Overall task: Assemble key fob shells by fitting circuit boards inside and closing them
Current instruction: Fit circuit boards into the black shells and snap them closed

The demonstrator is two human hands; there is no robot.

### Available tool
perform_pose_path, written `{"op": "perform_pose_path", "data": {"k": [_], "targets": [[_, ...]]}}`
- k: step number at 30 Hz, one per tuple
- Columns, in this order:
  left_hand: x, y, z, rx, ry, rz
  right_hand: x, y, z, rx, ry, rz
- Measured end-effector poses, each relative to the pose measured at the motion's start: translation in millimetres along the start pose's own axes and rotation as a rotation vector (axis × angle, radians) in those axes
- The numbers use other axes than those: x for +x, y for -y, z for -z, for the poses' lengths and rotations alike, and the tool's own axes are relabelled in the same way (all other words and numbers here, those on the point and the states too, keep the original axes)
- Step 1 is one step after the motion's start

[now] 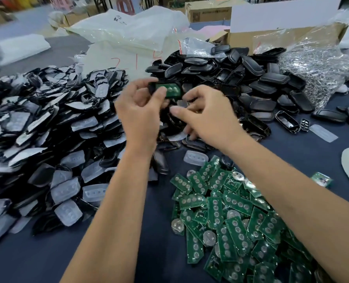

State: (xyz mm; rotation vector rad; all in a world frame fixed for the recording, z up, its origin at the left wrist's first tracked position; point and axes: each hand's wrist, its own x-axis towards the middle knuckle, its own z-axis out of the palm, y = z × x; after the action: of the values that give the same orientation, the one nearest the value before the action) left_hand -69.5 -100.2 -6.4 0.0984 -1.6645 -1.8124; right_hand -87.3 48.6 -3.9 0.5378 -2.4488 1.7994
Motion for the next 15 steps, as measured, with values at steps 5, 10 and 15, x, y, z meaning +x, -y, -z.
{"op": "perform_pose_path", "data": {"k": [5,10,15], "targets": [[28.4,-13.5,40.1,-0.092,-0.26,0.039,-12.5,12.3,-48.6,-0.745,0.37,0.667],[40.1,-14.5,60.9,-0.124,-0.33,0.066,-13.7,17.2,-71.4,-0.892,0.506,0.784],[37.3,-13.3,58.3,-0.101,-0.289,0.058,-10.7,22.4,-67.0,-0.925,0.465,0.77]]}}
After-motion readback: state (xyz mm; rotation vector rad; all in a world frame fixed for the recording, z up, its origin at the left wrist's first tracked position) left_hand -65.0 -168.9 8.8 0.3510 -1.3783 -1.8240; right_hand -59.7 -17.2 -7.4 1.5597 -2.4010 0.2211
